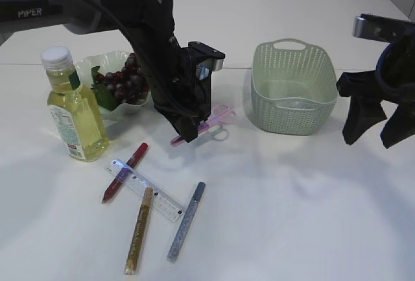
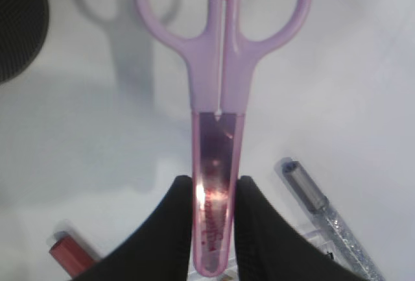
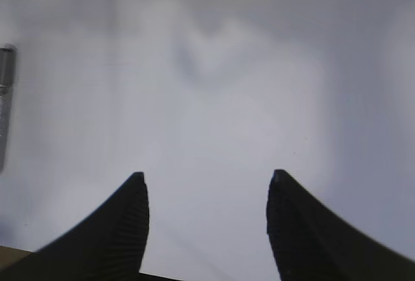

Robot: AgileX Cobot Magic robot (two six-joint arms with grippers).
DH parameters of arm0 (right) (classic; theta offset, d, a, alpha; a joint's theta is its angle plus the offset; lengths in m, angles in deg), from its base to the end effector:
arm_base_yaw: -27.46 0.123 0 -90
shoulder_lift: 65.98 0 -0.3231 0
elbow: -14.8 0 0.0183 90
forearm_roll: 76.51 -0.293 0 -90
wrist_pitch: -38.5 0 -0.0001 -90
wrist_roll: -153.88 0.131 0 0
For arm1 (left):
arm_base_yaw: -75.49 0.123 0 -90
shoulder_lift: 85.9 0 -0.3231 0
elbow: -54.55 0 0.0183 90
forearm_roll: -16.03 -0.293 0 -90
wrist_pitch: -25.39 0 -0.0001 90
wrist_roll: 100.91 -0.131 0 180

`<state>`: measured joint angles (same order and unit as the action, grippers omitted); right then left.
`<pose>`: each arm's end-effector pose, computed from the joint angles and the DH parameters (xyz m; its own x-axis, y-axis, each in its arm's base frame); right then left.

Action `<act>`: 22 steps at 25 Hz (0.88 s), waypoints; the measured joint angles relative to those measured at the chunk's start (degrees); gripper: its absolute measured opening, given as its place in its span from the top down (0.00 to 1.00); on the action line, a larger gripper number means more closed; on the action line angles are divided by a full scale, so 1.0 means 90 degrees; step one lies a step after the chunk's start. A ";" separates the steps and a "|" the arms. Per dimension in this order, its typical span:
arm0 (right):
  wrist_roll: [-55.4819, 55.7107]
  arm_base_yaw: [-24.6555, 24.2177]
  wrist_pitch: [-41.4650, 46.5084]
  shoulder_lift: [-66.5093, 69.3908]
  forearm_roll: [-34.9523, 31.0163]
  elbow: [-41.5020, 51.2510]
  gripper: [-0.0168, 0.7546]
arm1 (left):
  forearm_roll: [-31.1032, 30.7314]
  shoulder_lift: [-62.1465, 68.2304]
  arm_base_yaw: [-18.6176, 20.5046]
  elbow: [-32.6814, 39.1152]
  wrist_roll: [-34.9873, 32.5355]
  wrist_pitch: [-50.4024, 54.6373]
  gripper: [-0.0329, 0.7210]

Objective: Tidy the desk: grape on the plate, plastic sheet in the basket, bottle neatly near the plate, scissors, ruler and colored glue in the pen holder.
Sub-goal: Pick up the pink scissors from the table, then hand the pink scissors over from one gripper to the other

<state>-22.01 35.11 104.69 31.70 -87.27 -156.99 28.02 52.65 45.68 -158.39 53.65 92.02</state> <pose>0.3424 0.0686 0.2528 -0.9930 0.0135 -0.1178 -0.0090 0.9820 0.1885 0.4627 -0.2939 0.1484 -0.6235 0.7557 -0.2004 0.7814 0.6112 -0.1263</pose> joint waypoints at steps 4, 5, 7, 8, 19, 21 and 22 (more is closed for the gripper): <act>-0.0233 0.0000 -0.0320 0.0000 -0.0494 0.0000 0.39 | 0.0029 -0.0162 0.0000 0.0000 0.0000 0.0000 0.77; -0.0324 0.0000 -0.0384 0.0000 -0.0645 0.0000 0.39 | 0.0029 -0.0213 0.0000 0.0000 0.0000 0.0000 0.77; -0.0509 0.0000 -0.0553 0.0000 -0.0926 0.0000 0.39 | 0.0029 -0.0322 0.0000 0.0000 0.0000 0.0000 0.77; -0.0585 0.0000 -0.0637 0.0000 -0.1068 0.0000 0.39 | 0.0029 -0.0398 0.0000 0.0000 0.0000 0.0003 0.77; -0.1666 0.0000 -0.1751 0.0000 -0.3037 0.0000 0.39 | 0.0228 -0.1006 0.0000 0.0000 0.0000 0.0029 0.77; -0.2062 0.0000 -0.1923 0.0000 -0.3573 0.0000 0.39 | 0.0271 -0.1072 0.0000 0.0000 0.0000 0.0029 0.77; -0.2226 0.0000 -0.1990 0.0000 -0.3837 0.0000 0.39 | 0.0288 -0.1106 0.0000 0.0000 0.0000 0.0029 0.77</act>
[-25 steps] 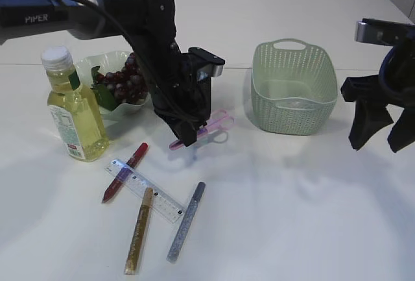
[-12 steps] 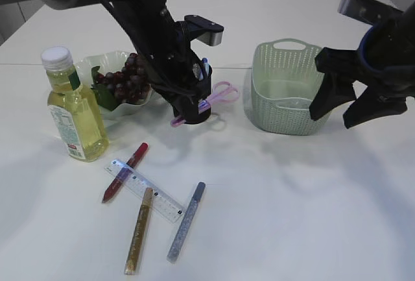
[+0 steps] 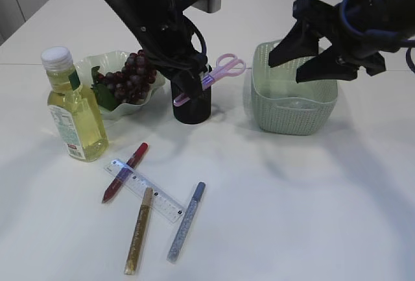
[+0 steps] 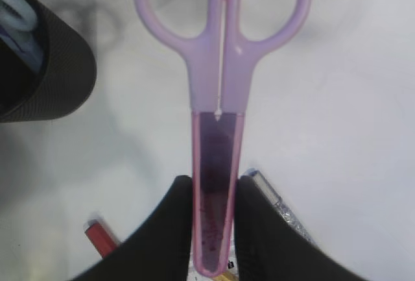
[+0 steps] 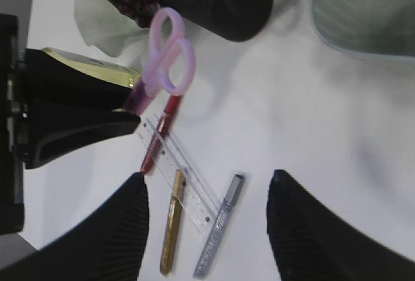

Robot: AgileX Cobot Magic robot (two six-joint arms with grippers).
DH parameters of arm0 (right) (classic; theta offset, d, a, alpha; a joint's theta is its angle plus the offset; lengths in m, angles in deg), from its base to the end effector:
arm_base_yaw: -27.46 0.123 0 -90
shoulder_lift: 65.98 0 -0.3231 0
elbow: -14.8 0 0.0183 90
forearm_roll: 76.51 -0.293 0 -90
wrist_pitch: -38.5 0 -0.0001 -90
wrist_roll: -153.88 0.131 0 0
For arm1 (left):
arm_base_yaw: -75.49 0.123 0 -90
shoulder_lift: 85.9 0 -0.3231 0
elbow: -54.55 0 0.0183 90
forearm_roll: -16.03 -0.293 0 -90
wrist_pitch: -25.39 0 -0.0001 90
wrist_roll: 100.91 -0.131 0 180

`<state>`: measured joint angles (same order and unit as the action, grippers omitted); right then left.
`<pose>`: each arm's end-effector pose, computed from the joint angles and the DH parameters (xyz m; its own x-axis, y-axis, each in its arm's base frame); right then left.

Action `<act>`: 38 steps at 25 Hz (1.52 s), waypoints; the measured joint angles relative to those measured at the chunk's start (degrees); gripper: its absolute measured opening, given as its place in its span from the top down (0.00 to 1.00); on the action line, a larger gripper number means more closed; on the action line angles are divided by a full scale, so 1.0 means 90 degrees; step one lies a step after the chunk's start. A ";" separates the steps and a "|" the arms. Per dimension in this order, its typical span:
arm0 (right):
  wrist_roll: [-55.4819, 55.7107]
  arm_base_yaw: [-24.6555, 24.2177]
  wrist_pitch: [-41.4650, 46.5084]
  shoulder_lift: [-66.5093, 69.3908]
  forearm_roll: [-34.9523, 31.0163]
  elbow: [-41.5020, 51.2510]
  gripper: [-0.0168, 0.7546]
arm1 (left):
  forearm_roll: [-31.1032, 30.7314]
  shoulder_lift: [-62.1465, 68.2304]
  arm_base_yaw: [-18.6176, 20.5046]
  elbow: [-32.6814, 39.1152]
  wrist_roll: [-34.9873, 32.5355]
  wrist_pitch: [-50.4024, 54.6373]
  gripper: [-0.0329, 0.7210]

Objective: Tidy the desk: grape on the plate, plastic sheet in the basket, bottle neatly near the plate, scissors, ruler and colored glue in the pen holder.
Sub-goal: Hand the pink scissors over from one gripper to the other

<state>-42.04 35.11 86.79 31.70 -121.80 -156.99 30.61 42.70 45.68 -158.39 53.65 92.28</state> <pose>0.3821 0.1215 0.2905 -0.8942 0.1440 -0.4239 -0.1519 0.7931 0.5899 0.4487 -0.2921 0.2437 -0.5934 0.7163 -0.3670 0.7912 0.6028 -0.1028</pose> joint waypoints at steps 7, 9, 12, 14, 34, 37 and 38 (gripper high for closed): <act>-0.0711 0.0000 -0.0445 0.0000 -0.0831 0.0000 0.39 | 0.0102 -0.0156 0.0000 0.0000 0.0000 -0.0011 0.77; -0.0819 0.0000 -0.0562 0.0000 -0.0911 0.0000 0.39 | 0.0169 -0.0187 0.0000 -0.0033 0.0000 -0.0011 0.77; -0.1045 0.0000 -0.0685 0.0000 -0.1131 0.0000 0.39 | 0.0379 -0.0187 0.0000 -0.0208 0.0000 0.0000 0.77; -0.1246 0.0000 -0.0795 0.0000 -0.1375 0.0000 0.39 | 0.0528 -0.0196 0.0000 -0.0325 0.0000 0.0000 0.77; -0.3387 -0.0003 -0.1068 0.0550 -0.3968 0.0000 0.39 | 0.1072 -0.0288 0.0000 -0.0396 0.0000 0.0114 0.77; -0.3609 -0.0003 -0.1068 0.0580 -0.4243 0.0000 0.39 | 0.1115 -0.0288 0.0000 -0.0423 0.0000 0.0114 0.77; -0.3634 -0.0003 -0.1068 0.0608 -0.4316 0.0000 0.39 | 0.1146 -0.0288 0.0000 -0.0435 0.0000 0.0100 0.77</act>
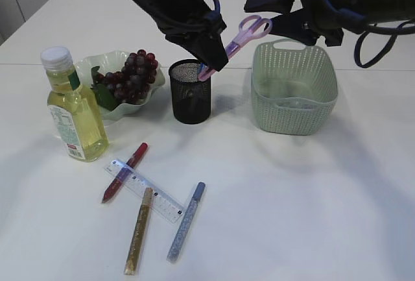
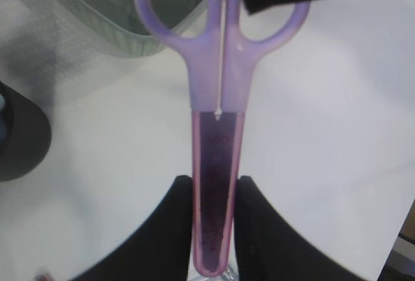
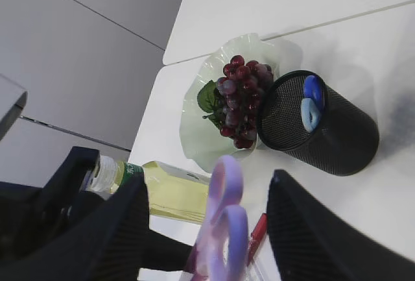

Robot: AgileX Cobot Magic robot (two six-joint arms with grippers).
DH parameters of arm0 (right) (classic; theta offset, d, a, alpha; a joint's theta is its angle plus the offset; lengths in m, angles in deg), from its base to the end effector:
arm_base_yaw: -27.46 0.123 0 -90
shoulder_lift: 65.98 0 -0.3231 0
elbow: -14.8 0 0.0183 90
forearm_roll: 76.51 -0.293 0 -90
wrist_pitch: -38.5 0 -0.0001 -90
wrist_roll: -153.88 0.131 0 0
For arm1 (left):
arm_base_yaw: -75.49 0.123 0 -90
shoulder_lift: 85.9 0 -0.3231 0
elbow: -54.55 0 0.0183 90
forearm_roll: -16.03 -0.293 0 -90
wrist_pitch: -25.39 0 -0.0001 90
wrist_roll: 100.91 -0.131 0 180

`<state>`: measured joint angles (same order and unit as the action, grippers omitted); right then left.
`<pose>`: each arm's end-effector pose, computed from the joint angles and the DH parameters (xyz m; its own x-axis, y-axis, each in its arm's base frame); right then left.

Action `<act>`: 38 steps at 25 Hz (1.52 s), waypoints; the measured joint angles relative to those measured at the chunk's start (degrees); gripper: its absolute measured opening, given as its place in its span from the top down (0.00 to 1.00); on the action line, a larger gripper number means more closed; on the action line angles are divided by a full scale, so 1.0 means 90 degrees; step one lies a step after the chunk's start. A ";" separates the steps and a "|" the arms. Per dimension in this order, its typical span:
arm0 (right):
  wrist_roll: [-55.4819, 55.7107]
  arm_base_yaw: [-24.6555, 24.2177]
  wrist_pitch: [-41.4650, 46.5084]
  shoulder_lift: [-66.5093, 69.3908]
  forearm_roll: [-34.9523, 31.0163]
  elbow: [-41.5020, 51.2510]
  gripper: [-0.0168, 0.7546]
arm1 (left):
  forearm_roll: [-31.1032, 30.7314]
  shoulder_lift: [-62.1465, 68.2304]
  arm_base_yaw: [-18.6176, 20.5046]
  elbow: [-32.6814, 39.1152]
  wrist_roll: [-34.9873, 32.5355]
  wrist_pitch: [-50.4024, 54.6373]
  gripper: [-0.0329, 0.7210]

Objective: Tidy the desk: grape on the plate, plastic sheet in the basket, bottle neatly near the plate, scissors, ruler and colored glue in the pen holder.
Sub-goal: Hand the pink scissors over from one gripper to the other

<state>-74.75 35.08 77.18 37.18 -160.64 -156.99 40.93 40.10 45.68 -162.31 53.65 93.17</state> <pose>0.4305 0.1398 0.3028 -0.7278 0.3430 -0.5938 -0.3033 0.6156 0.7274 0.4377 -0.3096 0.2978 -0.5967 0.6252 -0.5031 0.7892 0.5707 -0.2269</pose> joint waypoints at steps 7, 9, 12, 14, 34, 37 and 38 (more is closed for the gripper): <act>-0.0038 0.0000 0.0085 0.0278 -0.0200 0.0000 0.39 | 0.0081 0.0000 0.0000 -0.0026 -0.0011 -0.0128 0.77; -0.0038 0.0000 0.0100 0.0309 -0.0242 0.0000 0.39 | 0.0113 0.0000 0.0000 -0.0026 -0.0025 -0.0142 0.77; -0.0038 0.0000 0.0114 0.0324 -0.0496 0.0000 0.39 | 0.0124 0.0000 0.0000 -0.0026 -0.0040 -0.0152 0.77; -0.0046 0.0000 0.0114 0.0324 -0.0622 0.0000 0.39 | 0.0138 0.0000 0.0000 -0.0026 -0.0049 -0.0178 0.77; -0.0066 0.0000 0.0150 0.0324 -0.0691 0.0000 0.51 | 0.0335 0.0000 0.0000 -0.0026 -0.0099 -0.0314 0.77; -0.0078 0.0000 0.0174 0.0324 -0.0691 0.0000 0.59 | 0.0358 0.0000 0.0000 -0.0026 -0.0114 -0.0314 0.77; -0.0078 0.0000 0.0189 0.0324 -0.0691 0.0000 0.61 | 0.0358 0.0000 0.0000 -0.0026 -0.0125 -0.0314 0.77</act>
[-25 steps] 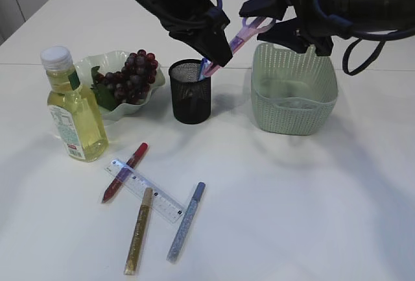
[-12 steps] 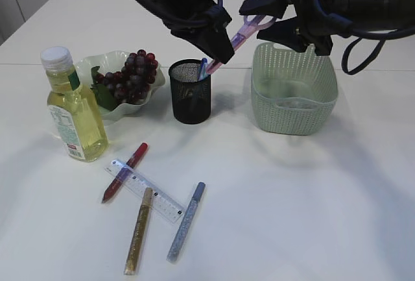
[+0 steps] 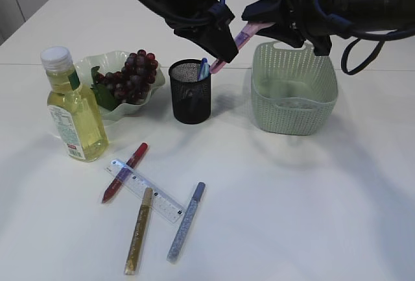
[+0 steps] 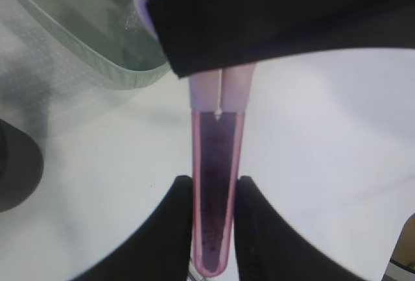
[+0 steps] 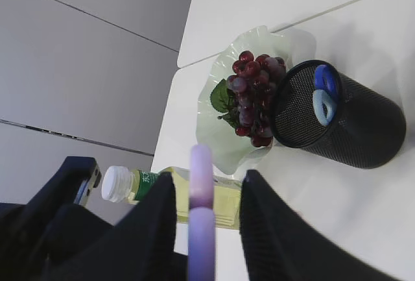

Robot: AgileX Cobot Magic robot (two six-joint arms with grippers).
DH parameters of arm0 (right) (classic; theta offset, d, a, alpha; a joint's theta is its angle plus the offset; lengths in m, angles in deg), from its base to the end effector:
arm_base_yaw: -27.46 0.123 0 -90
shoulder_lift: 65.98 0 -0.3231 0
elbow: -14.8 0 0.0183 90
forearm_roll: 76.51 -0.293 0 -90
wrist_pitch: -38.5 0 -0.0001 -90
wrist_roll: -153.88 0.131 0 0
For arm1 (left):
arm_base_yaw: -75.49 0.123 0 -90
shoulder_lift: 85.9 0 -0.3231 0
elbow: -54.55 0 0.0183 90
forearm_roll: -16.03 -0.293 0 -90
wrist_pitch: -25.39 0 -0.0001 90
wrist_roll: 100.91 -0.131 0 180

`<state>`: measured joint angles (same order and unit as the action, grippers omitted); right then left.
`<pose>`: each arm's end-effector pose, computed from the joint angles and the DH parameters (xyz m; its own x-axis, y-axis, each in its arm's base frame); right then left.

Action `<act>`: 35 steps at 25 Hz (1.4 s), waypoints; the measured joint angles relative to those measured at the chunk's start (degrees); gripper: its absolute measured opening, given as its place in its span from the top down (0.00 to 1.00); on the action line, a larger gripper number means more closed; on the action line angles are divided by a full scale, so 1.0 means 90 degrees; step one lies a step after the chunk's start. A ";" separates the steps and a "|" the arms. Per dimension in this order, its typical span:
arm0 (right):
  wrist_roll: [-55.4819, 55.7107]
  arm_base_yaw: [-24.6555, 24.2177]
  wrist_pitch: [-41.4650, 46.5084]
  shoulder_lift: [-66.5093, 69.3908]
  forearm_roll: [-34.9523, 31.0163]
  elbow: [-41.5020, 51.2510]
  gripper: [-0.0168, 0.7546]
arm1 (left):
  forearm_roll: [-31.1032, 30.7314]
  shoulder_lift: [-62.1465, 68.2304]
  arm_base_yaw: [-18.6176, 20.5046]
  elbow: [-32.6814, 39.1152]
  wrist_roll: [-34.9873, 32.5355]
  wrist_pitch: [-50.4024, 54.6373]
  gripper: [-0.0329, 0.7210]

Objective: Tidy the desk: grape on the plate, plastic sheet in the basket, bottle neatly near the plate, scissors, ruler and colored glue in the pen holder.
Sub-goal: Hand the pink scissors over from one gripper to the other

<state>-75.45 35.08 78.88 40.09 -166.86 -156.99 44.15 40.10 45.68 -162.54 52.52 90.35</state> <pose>0.4399 0.1445 0.2891 -0.7558 0.4044 -0.5150 -0.2530 0.5451 0.7993 0.4406 -0.3169 0.3046 -0.5866 0.5851 -0.5600 0.7923 0.5580 -0.2468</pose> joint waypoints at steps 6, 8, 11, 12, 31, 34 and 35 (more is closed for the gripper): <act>0.0000 0.0000 0.0052 0.0000 -0.0045 0.0000 0.67 | 0.0030 0.0000 0.0000 0.0000 -0.0013 0.0000 0.77; 0.0000 0.0000 0.0052 0.0000 -0.0045 0.0000 0.71 | 0.0030 0.0000 0.0000 0.0000 -0.0013 -0.0028 0.77; 0.0000 0.0000 0.0054 0.0004 -0.0051 0.0000 0.78 | 0.0044 0.0000 0.0000 0.0000 -0.0017 -0.0092 0.77; 0.0000 0.0000 0.0066 0.0004 -0.0061 0.0000 0.80 | 0.0044 0.0000 0.0000 0.0000 -0.0017 -0.0106 0.77; -0.0267 0.0000 0.0089 0.0004 -0.0118 0.0000 0.87 | 0.0101 0.0000 0.0000 0.0000 -0.0017 -0.0118 0.77; -0.0354 0.0000 0.0089 0.0004 -0.0129 0.0000 0.87 | 0.0117 0.0000 0.0000 0.0000 -0.0017 -0.0118 0.77; -0.0353 0.0000 0.0089 0.0004 -0.0129 0.0000 0.87 | 0.0116 0.0000 0.0000 0.0000 -0.0017 -0.0118 0.77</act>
<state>-78.63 35.08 79.68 40.13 -168.03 -156.99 45.20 40.10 45.68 -162.54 52.36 89.28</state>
